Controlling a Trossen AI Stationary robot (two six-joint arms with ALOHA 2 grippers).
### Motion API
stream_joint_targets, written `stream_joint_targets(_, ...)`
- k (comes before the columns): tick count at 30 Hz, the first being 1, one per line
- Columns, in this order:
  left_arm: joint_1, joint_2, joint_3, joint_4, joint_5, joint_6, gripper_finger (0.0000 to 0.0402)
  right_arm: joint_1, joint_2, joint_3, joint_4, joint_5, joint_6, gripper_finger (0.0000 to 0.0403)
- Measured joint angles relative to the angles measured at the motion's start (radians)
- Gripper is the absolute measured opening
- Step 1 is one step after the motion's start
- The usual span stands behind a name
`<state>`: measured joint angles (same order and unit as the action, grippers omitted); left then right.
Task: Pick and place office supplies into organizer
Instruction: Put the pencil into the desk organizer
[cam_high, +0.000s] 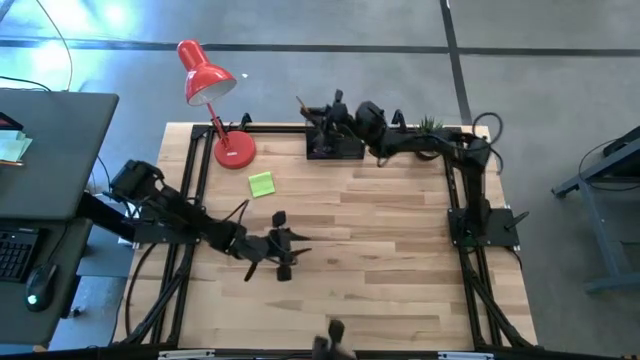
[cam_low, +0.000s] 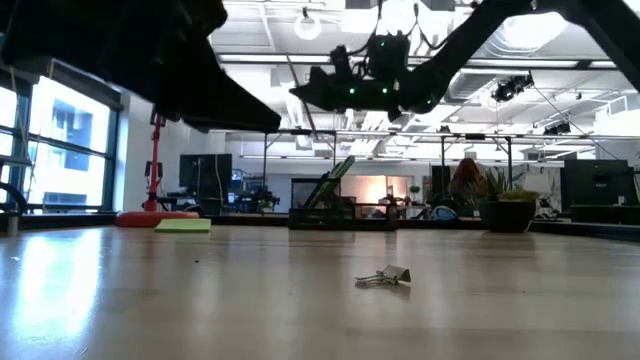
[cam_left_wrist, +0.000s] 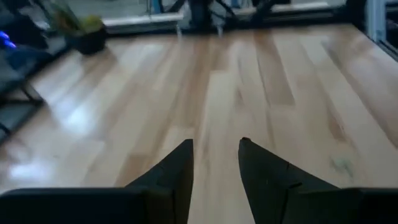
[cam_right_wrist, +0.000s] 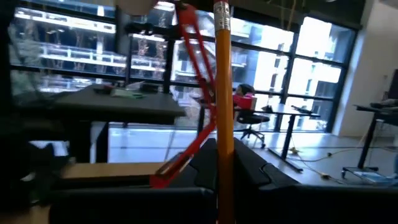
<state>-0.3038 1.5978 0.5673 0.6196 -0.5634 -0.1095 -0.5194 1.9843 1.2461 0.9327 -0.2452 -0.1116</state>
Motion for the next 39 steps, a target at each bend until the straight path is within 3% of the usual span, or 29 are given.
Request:
stream_joint_targets(3, -0.004, 0.008, -0.03, 0.06, 0.038, -0.056, 0.0113, -0.04, 0.062, 0.096, -0.043, -0.025, 0.023, 0.0005)
stream_joint_targets(10, -0.028, 0.01, -0.053, 0.088, 0.021, -0.086, 0.0113, -0.112, 0.209, 0.315, -0.262, -0.123, 0.069, 0.0022)
stream_joint_targets(14, -0.039, 0.01, -0.055, 0.089, 0.021, -0.099, 0.0113, -0.128, 0.271, 0.406, -0.311, -0.189, 0.095, 0.0011)
stream_joint_targets(25, -0.037, 0.01, -0.06, 0.066, 0.021, -0.133, 0.0113, -0.143, 0.301, 0.408, -0.367, -0.226, 0.112, 0.0028)
stream_joint_targets(34, -0.037, 0.01, -0.06, 0.067, 0.021, -0.131, 0.0113, -0.137, 0.301, 0.408, -0.412, -0.226, 0.114, 0.0016)
stream_joint_targets(39, -0.037, 0.01, -0.06, 0.066, 0.021, -0.123, 0.0113, -0.137, 0.301, 0.408, -0.452, -0.226, 0.112, 0.0036)
